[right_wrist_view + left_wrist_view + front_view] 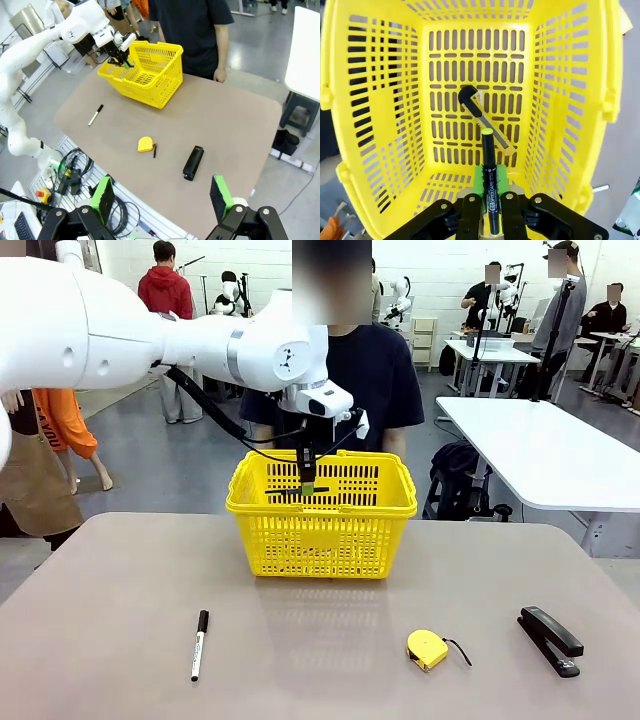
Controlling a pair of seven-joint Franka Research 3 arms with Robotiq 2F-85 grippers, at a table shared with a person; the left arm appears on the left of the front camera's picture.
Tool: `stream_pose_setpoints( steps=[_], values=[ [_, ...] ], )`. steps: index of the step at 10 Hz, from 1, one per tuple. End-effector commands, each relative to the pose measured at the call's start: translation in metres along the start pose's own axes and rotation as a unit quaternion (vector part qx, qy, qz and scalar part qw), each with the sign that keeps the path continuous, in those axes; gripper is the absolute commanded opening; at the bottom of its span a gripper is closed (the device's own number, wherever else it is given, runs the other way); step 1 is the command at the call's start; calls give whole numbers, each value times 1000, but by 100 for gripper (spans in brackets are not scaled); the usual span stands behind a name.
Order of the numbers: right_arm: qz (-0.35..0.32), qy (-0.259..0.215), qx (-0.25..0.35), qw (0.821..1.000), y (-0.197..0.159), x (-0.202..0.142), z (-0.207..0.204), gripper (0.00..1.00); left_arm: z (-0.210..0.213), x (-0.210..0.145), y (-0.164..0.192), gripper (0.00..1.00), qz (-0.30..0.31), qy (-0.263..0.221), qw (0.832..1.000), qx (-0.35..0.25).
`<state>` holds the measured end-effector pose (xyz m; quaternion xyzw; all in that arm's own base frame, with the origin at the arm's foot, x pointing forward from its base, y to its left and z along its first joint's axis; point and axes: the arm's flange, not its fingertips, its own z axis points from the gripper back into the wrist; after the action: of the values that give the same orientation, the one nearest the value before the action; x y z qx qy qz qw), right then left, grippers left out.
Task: Place the items the person wants into the basket.
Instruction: Pick up the item the person points to and place it in the Market Basket.
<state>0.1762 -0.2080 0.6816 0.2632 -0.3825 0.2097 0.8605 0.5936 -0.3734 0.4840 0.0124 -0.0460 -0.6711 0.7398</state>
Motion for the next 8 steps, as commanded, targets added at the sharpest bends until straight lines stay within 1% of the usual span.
stream_pose_setpoints(
  steps=[1,2,3,4,5,8],
  values=[
    [2,-9,3,1000,-1,1,-4,100,7,3,7,11,-4,22,1000,-2],
    [2,-9,3,1000,-1,1,-4,100,3,3,6,31,-2,28,1000,-6],
    [2,-9,3,1000,-1,1,-4,100,1,4,6,71,-5,30,1000,-8],
    [2,-9,3,1000,-1,1,-4,100,-1,4,6,90,-3,36,999,-8],
    [2,-9,3,1000,-1,1,-4,100,-4,3,6,100,-2,41,999,-10],
    [2,-9,3,1000,-1,1,-4,100,-1,3,4,100,-6,42,999,-13]
  ],
)
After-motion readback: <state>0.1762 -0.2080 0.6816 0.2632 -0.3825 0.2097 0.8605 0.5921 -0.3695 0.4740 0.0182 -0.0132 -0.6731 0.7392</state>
